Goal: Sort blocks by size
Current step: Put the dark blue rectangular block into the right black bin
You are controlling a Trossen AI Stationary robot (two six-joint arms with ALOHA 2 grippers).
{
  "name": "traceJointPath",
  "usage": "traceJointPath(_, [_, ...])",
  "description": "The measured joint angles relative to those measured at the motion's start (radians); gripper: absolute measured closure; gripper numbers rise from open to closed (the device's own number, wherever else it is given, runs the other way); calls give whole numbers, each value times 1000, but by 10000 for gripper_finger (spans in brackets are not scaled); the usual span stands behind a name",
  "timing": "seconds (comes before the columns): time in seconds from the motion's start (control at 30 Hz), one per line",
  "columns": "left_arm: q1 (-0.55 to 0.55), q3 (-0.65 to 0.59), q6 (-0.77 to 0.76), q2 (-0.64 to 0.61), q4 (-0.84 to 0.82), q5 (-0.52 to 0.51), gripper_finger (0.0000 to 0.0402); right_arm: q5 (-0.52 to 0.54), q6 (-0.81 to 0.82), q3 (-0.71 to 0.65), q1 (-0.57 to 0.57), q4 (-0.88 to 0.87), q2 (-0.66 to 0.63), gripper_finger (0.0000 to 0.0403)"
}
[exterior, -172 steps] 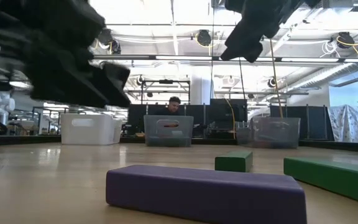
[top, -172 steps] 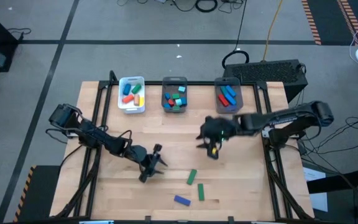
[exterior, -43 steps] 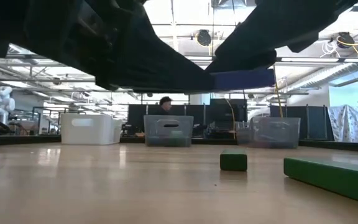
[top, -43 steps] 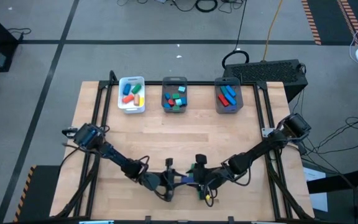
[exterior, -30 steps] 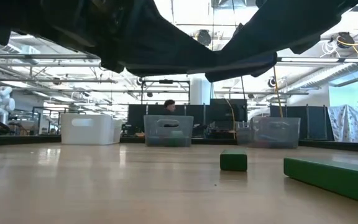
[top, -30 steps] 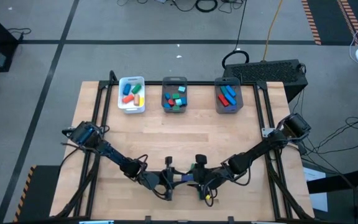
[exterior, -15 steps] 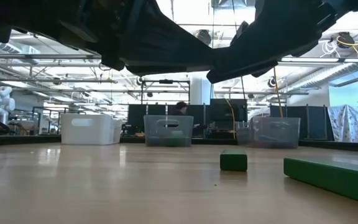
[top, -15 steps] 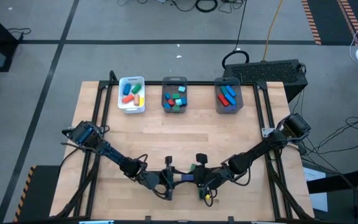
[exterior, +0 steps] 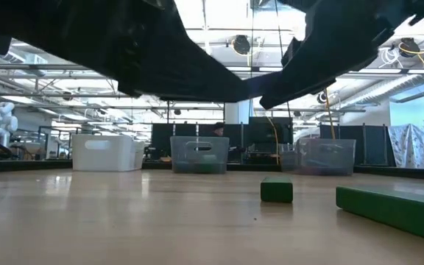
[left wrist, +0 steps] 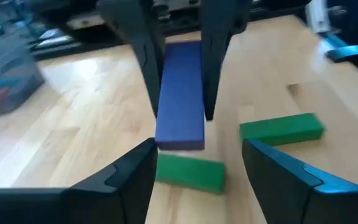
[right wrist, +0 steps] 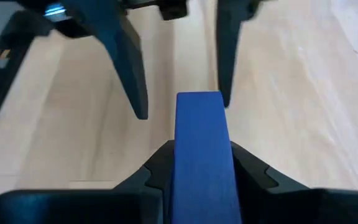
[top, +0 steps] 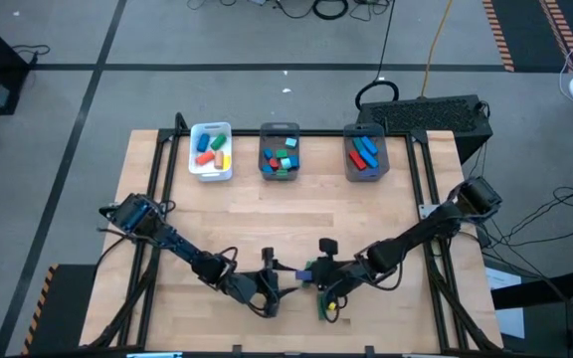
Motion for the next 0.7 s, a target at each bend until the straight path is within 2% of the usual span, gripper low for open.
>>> traceJointPath(0.07, [-4,0,-24,0,-19,-33,166,16,11,-9,-11,-23,-17,313])
traceJointPath(0.23, [-14,0,-71,0,-64,-21,165,138,46,-17,-53,-152,-84,313])
traceJointPath(0.47, [-13,0,-75,0,-80,-28,164,220,68,-17,-138,-349,-218,313])
traceJointPath(0.7, [-12,0,-75,-1,-91,-26,164,225,24,-18,-296,-502,-368,313])
